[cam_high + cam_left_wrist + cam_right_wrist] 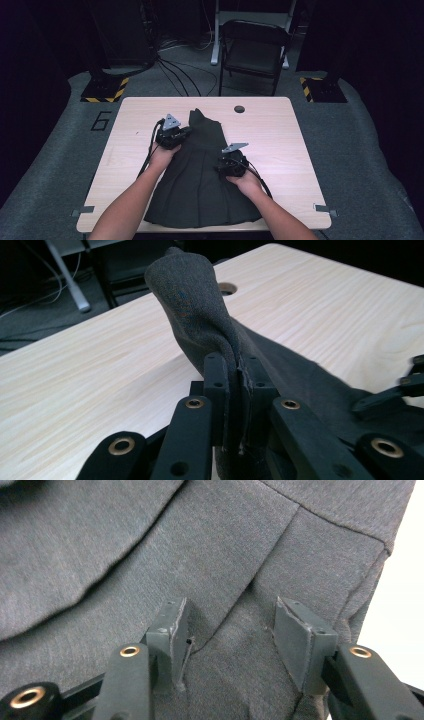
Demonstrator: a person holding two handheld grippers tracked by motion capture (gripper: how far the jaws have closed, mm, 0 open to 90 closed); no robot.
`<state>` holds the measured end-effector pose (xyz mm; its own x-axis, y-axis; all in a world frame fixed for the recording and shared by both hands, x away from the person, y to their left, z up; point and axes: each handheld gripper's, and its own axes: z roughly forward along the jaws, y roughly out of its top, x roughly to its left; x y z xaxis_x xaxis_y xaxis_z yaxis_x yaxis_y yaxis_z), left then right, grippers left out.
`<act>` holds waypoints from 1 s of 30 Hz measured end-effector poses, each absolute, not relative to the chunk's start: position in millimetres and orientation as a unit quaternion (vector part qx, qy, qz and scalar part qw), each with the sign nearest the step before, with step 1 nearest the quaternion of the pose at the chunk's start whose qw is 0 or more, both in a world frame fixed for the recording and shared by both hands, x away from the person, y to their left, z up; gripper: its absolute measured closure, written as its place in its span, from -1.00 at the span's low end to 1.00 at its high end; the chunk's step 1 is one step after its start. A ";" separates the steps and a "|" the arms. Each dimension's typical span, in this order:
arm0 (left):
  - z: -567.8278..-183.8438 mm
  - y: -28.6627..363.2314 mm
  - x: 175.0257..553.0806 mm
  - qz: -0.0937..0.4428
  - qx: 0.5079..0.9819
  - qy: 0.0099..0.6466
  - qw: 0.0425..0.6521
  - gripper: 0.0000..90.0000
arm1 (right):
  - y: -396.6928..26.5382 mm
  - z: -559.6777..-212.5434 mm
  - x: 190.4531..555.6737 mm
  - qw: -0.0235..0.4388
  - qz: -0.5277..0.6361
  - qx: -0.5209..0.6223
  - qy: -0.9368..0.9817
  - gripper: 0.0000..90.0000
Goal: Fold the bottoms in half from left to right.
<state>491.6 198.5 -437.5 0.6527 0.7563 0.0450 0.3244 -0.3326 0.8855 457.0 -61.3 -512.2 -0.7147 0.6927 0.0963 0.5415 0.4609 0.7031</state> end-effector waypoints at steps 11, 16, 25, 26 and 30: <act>-425.7 197.8 456.8 0.207 0.786 0.292 0.504 0.86 | -61.6 -516.7 454.2 0.105 0.388 0.369 0.838 0.09; -427.2 200.3 439.6 0.196 0.785 0.276 0.519 0.86 | -62.3 -517.4 454.5 0.103 0.391 0.373 0.835 0.11; -433.5 198.3 405.8 0.173 0.809 0.223 0.516 0.86 | -62.6 -517.8 454.4 0.103 0.393 0.372 0.834 0.11; -435.2 199.1 403.1 0.171 0.812 0.221 0.513 0.86 | -62.8 -518.1 454.2 0.105 0.394 0.371 0.834 0.11; -443.5 202.2 396.5 0.160 0.816 0.219 0.511 0.86 | -63.5 -518.4 454.6 0.106 0.395 0.368 0.835 0.12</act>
<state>396.5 202.2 -443.5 0.8527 0.5212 0.0370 0.1940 -0.3815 0.9038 454.6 -63.5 -518.4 -0.7064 0.6986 0.1140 0.5315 0.4171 0.7372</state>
